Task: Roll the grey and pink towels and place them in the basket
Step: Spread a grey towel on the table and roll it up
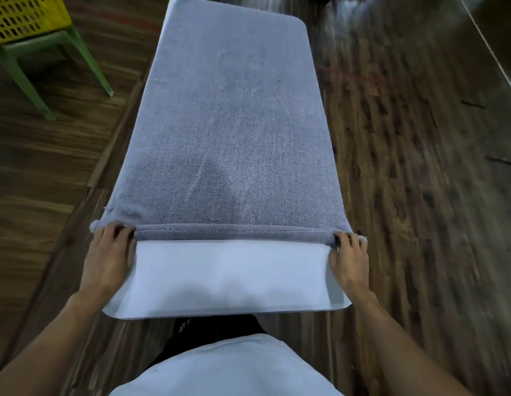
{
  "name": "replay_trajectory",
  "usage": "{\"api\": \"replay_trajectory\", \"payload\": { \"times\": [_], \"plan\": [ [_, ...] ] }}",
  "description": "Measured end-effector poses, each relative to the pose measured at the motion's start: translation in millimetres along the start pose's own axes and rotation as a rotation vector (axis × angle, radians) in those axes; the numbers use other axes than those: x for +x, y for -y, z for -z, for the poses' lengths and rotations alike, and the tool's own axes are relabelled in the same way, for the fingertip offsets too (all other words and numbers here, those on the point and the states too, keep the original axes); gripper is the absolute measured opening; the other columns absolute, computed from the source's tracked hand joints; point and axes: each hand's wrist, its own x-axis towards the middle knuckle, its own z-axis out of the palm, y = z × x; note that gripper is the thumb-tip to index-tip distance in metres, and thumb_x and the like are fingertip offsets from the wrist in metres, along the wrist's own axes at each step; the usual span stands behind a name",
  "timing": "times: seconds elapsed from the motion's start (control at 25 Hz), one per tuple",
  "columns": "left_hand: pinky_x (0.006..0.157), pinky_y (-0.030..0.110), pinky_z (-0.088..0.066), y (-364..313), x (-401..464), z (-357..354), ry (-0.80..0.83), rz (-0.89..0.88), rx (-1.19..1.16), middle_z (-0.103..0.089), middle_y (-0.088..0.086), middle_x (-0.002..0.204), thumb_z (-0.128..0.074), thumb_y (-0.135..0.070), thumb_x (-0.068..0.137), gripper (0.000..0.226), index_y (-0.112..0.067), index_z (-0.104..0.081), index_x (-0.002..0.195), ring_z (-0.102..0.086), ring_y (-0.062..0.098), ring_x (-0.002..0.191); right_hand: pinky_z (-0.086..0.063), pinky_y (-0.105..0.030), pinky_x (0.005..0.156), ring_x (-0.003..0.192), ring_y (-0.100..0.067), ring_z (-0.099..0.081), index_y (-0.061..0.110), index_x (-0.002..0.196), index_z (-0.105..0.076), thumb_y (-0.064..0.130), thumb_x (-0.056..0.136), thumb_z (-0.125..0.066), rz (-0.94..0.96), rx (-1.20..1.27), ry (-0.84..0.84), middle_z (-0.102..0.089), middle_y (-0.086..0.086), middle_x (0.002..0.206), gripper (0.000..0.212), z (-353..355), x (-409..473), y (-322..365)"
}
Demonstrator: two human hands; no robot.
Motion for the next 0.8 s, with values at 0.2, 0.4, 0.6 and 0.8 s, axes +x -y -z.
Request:
{"api": "replay_trajectory", "payload": {
  "times": [0.2,0.4,0.6,0.8],
  "plan": [
    [0.081,0.056,-0.047,-4,21,0,0.11,0.088,-0.065,-0.053,0.019,0.121,-0.055,-0.001,0.089,0.03,-0.001,-0.059,0.118,-0.048,0.04,0.111,-0.045,-0.046,0.091,0.118,-0.036,-0.041,0.009,0.123,-0.06,0.002,0.093,-0.053,-0.054,0.054,0.091,-0.055,-0.012,0.126,0.031,3,23,3],
    [0.084,0.051,-0.049,19,20,3,0.231,0.004,-0.104,-0.059,0.011,0.115,-0.056,0.006,0.083,0.035,-0.008,-0.064,0.115,-0.053,0.033,0.106,-0.045,-0.045,0.095,0.115,-0.031,-0.043,0.011,0.128,-0.057,0.004,0.098,-0.044,0.027,0.048,0.16,-0.056,-0.008,0.128,0.033,14,10,-7],
    [0.082,0.029,-0.049,36,25,12,0.343,-0.053,-0.192,-0.068,0.009,0.105,-0.064,0.006,0.08,0.032,-0.007,-0.07,0.107,-0.064,0.029,0.095,-0.049,-0.036,0.083,0.1,-0.024,-0.058,0.014,0.111,-0.063,0.004,0.094,-0.051,0.101,0.12,0.243,-0.065,-0.006,0.109,0.024,25,8,-23],
    [0.072,0.048,-0.047,15,42,10,0.081,0.001,-0.104,-0.059,0.017,0.09,-0.073,0.01,0.07,0.025,-0.01,-0.069,0.084,-0.054,0.04,0.084,-0.045,-0.041,0.078,0.096,-0.036,-0.049,0.011,0.097,-0.067,-0.003,0.088,-0.058,-0.054,0.13,0.006,-0.055,-0.014,0.105,0.019,17,29,-5]
  ]
}}
